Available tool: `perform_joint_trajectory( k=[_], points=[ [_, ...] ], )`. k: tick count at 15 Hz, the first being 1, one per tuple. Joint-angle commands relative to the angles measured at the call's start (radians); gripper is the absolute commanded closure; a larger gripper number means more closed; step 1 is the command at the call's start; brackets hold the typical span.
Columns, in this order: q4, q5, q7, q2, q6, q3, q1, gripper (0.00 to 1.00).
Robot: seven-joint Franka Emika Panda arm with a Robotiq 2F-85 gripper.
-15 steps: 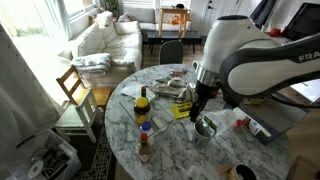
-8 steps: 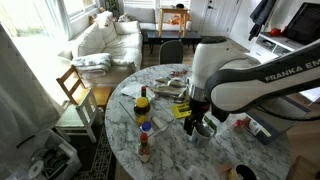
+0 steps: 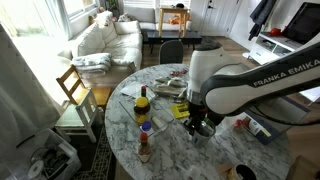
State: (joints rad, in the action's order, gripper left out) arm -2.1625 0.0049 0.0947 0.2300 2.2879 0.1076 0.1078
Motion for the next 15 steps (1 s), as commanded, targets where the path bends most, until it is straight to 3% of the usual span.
perform_joint_trajectory(
  k=[1, 3, 9, 15],
  points=[
    [0.027, 0.010, -0.004, 0.004, -0.053, -0.004, 0.002, 0.93],
    [0.031, 0.007, -0.004, -0.002, -0.077, -0.007, 0.000, 1.00],
    [0.056, -0.019, -0.027, -0.052, -0.149, -0.017, -0.005, 0.99],
    [0.177, -0.200, -0.079, -0.142, -0.280, 0.006, 0.035, 0.99]
  ],
)
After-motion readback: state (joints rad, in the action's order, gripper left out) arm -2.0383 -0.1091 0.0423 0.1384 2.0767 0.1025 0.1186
